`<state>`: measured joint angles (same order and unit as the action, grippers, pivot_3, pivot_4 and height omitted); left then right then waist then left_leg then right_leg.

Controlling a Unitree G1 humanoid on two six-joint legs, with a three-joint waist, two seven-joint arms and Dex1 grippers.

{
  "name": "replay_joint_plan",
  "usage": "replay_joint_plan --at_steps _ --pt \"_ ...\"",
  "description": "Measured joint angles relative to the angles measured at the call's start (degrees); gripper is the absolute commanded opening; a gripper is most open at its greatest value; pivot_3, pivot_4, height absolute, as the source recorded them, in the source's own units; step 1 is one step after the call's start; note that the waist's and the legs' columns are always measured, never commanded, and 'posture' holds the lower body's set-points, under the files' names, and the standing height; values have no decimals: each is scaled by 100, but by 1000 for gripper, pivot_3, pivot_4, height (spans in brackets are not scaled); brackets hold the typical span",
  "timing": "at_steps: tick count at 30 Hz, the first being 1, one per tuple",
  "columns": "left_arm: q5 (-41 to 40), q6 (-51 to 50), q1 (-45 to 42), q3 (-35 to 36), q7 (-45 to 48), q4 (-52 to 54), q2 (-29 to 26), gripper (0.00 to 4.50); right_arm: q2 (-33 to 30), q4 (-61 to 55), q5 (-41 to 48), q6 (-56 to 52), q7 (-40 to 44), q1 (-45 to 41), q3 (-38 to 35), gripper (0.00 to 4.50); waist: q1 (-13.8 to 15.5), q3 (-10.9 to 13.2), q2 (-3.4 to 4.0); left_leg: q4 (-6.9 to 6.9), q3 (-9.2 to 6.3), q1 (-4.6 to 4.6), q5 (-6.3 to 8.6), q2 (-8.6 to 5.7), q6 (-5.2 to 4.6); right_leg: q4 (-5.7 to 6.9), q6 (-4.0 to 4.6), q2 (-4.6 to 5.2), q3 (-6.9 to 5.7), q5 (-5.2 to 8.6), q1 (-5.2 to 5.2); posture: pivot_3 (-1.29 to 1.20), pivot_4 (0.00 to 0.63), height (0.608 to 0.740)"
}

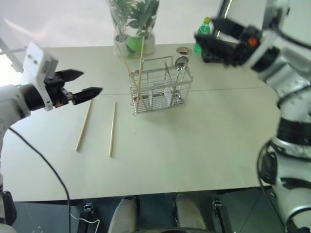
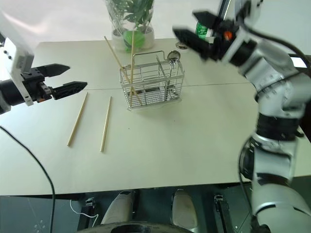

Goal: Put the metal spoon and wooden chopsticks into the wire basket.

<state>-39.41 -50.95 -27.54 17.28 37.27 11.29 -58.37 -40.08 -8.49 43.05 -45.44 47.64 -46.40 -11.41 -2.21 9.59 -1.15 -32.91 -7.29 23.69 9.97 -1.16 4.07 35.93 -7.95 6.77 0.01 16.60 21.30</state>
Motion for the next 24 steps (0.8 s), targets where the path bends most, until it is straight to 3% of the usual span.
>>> replay_joint_plan --at_steps 4,10,17,24 --pt "462 -330 -299 -163 -582 -718 129 4500 -436 -887 461 -483 427 1013 25 4476 46 -1 -4 -5 2 1 1 0 1 -5 0 2 0 0 -2 0 150 720" --pt "1092 -898 -1187 -997 -986 -2138 674 4500 -512 -1690 763 -811 194 2127 -49 4476 161 -1 -16 -10 6 14 0 -2 2 -10 -18 3 0 -10 4 0 150 720" --pt "2001 -407 -2068 -2135 -408 -3807 1170 4500 -563 -2243 1057 -877 -77 2624 -161 4476 153 -1 -25 -11 6 29 0 -2 2 -31 -20 3 -2 -12 8 0 150 720" --pt "2682 418 -2903 -2362 -121 -5847 1758 4500 -546 -2443 1426 -889 -564 2775 -403 4476 157 -2 -28 -11 6 37 0 -2 2 -44 -23 3 -6 -13 8 0 150 720"
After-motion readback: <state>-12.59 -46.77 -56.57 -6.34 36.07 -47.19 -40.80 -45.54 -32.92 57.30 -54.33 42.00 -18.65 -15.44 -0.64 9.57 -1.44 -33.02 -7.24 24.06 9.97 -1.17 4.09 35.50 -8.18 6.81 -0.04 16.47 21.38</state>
